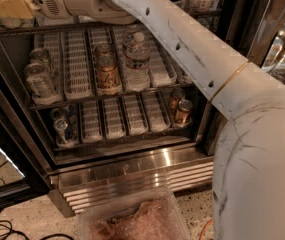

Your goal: Pick green can from top shelf of fridge

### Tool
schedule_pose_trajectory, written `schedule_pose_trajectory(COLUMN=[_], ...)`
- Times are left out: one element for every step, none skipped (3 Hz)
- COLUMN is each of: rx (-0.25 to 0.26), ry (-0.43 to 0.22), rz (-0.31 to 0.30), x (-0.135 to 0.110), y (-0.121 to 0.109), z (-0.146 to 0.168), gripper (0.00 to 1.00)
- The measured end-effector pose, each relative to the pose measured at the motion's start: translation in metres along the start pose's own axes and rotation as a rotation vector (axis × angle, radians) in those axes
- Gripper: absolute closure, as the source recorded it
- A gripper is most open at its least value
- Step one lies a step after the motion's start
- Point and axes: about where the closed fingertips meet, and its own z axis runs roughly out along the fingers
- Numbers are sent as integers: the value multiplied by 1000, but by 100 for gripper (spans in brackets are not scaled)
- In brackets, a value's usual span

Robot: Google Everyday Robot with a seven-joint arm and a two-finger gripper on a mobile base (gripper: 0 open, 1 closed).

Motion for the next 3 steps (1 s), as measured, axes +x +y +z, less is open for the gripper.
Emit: schedule_pose_trajectory(rx=[0,-5,-5], ry=[0,-5,-5], rz=[0,4,4], x=[-3,-2,-3], y=[-1,-2,-2], z=[0,4,4], gripper=[98,100,100])
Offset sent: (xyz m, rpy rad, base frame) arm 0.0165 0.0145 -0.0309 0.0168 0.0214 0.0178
